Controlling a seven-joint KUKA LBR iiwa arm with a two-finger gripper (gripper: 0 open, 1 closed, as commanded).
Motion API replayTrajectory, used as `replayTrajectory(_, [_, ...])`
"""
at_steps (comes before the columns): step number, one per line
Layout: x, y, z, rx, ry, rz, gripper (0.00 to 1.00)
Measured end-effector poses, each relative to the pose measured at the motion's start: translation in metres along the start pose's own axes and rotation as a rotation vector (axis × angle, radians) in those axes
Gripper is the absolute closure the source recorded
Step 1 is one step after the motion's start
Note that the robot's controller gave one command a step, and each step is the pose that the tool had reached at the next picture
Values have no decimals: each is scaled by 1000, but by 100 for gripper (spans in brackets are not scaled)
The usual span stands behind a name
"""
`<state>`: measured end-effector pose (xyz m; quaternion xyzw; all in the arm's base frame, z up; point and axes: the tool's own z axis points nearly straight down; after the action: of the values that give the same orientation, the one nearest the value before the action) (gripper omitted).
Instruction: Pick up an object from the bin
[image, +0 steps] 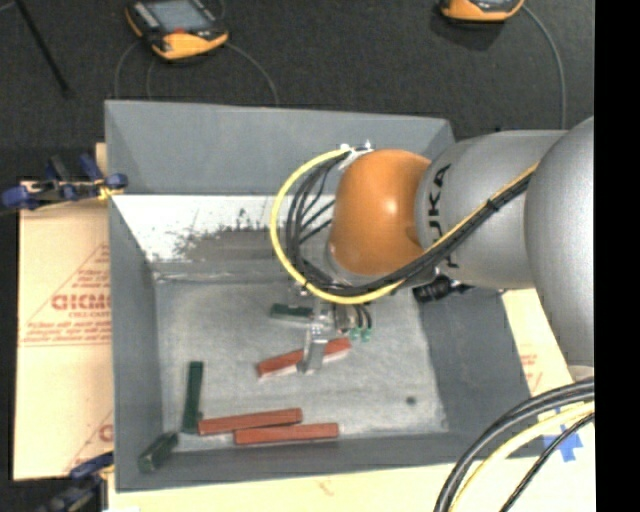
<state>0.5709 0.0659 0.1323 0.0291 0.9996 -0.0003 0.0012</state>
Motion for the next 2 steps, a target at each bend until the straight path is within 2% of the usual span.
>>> replayTrajectory(1, [13, -9, 30, 0, -3, -163, 0])
replayTrajectory(2, [-76, -13, 58, -2, -10, -338, 100])
